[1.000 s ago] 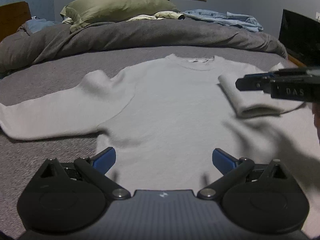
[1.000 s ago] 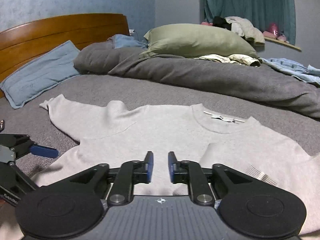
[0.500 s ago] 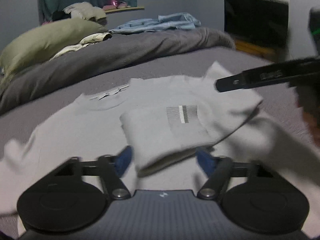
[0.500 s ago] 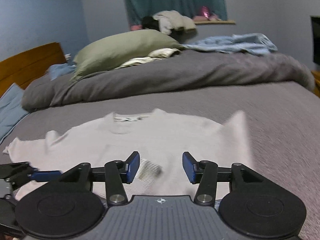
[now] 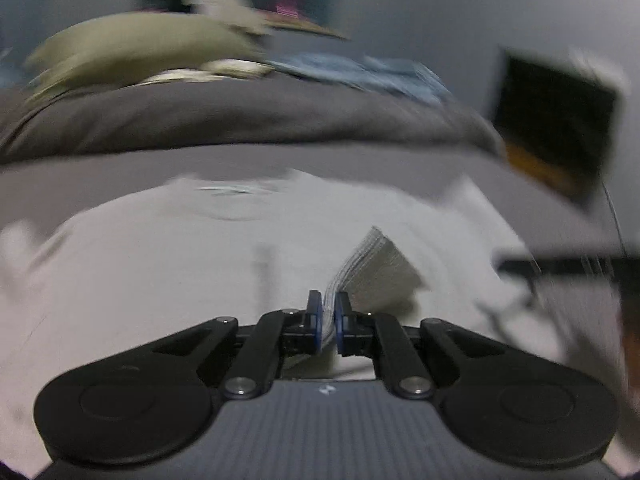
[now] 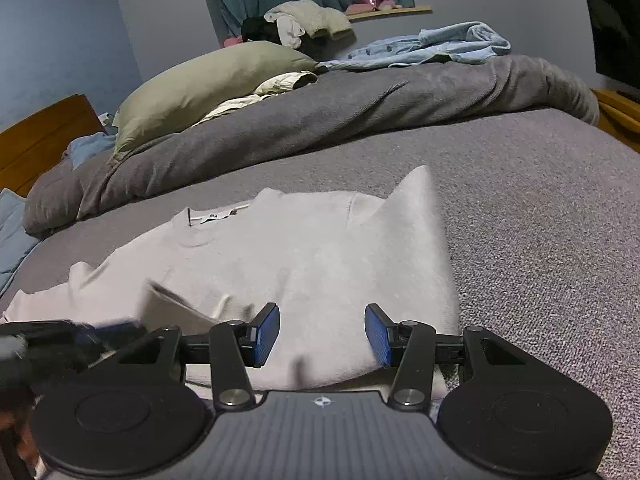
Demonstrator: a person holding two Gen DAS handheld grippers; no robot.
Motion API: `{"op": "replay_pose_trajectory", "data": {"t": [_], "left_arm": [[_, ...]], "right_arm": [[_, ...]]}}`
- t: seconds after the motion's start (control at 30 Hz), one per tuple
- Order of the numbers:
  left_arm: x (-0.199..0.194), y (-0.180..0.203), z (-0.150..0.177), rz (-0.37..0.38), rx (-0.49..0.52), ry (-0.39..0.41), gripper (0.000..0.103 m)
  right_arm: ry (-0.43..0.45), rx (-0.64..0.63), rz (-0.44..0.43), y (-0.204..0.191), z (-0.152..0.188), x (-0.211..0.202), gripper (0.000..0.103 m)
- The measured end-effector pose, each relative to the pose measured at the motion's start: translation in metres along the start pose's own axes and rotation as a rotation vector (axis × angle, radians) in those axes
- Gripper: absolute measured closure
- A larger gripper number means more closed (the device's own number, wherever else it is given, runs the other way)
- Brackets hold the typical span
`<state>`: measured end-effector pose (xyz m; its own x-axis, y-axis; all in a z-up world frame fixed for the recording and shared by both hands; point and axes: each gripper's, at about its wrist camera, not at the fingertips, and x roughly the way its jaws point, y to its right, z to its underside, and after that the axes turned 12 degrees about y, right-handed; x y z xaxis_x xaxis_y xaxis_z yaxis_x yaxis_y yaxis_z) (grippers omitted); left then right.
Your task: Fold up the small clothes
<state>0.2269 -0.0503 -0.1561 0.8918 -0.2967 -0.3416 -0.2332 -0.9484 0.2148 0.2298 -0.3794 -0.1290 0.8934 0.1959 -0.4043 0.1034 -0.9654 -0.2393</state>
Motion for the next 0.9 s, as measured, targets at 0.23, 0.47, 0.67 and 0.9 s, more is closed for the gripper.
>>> {"op": "replay_pose_trajectory", "data": {"t": [0.23, 0.47, 0.67, 0.9], "left_arm": [[-0.025, -0.089, 0.017, -0.137, -0.379, 0.019, 0.101], [-0.013, -0.108, 0.039, -0.110, -0.398, -0.021, 0.073], [-0.002, -0.115, 0.039, -0.099, -0.509, 0.028, 0.051], [-0.021, -0.098, 0.020, -0.201, -0.297, 0.090, 0.103]], "right_arm": [[-0.019, -0.024, -0.010, -0.013, 0.000, 0.002, 0.053], [-0.047, -0.051, -0.014, -0.024, 0.010, 0.009, 0.053], [-0.058, -0.069, -0.021, -0.029, 0.017, 0.012, 0.053], [-0.036, -0.101, -0.026, -0.030, 0.019, 0.006, 0.053]]}}
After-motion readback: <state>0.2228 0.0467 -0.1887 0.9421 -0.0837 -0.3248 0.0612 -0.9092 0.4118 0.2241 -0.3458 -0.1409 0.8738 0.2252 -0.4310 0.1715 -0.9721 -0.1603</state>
